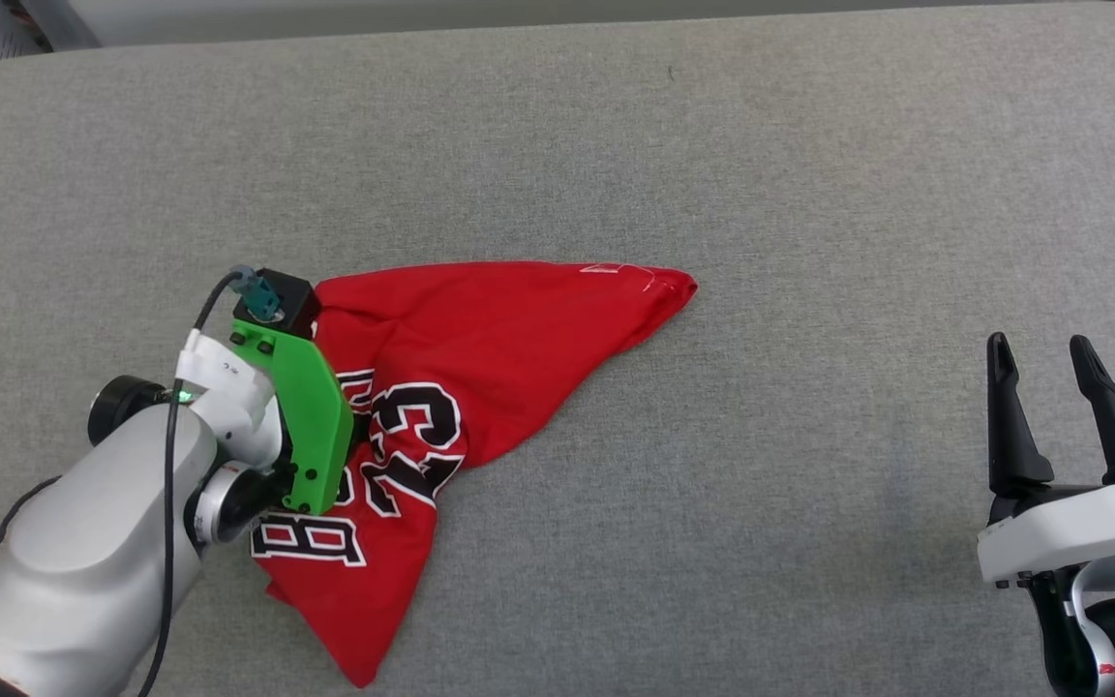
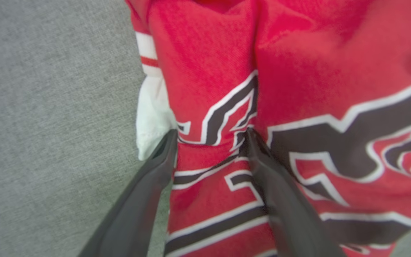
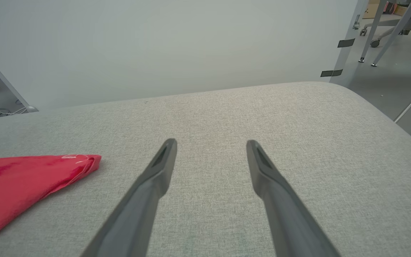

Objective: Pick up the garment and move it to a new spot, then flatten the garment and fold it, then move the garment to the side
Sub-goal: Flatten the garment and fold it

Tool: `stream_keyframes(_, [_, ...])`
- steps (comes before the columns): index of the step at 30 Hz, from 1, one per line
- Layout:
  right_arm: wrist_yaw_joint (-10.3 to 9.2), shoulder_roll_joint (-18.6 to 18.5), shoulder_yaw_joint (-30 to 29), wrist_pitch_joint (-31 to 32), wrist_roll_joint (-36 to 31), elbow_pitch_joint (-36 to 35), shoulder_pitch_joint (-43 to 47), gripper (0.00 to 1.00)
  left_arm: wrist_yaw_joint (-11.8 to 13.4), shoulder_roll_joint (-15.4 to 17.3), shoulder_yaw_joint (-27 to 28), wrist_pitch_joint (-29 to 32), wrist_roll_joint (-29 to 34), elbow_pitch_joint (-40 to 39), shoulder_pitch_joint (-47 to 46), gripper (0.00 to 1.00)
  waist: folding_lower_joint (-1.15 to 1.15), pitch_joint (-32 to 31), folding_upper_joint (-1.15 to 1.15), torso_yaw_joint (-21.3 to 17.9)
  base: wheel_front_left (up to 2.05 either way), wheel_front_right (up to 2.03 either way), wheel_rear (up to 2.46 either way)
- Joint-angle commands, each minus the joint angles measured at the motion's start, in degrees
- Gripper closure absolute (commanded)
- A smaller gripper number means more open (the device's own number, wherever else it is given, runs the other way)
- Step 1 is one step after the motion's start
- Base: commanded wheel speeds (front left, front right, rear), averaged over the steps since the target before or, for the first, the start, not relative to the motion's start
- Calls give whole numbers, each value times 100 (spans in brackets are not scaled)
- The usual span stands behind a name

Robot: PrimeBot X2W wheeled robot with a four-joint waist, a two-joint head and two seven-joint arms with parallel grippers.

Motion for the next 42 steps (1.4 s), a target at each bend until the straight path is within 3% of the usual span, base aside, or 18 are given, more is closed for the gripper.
stream_keyframes(1, [-4, -7, 7, -54, 52, 24, -79, 0, -23, -144, -234, 33, 111, 229, 212, 100, 0, -34, -1, 12, 0, 0, 0])
stream_keyframes(8, [-4, -7, -74, -23, 54, 80, 1, 0, 210, -249, -158, -878, 668, 228, -142, 100, 0, -274, -1, 147, 0, 0, 0])
stream_keyframes(15, [-4, -7, -137, 61, 47, 93, 120, 0, 755, -294, -204, -1336, 1325, -411, -477, 100, 0, -557, -1, 277, 0, 0, 0])
stream_keyframes(20, [-4, -7, -137, 125, 44, 89, 192, 0, 1023, -565, -470, -1445, 1655, -1137, -403, 100, 0, -737, -1, 277, 0, 0, 0])
stream_keyframes(24, [-4, -7, -131, 174, 51, 75, 237, 0, 1100, -988, -856, -1506, 1845, -1531, -199, 100, 0, -800, -1, 247, 0, 0, 0])
stream_keyframes(31, [-4, -7, -52, 258, 43, 46, 206, 0, 875, -1929, -1650, -1572, 1907, -1224, 228, 100, 0, -780, -1, 122, 0, 0, 0])
stream_keyframes(39, [-4, -7, -60, 267, 43, 39, 174, 0, 199, -2723, -2230, -1741, 1861, -245, 593, 100, 0, -713, -1, 47, 0, 0, 0])
stream_keyframes(40, [-4, -7, -68, 262, 41, 41, 172, 0, 125, -2779, -2250, -1863, 1893, -174, 601, 0, 0, -709, -1, 48, 0, 0, 0])
stream_keyframes(42, [-4, -7, -79, 243, 39, 52, 158, 0, 60, -2867, -2259, -2118, 1909, -79, 643, 0, 0, -729, -1, 49, 0, 0, 0])
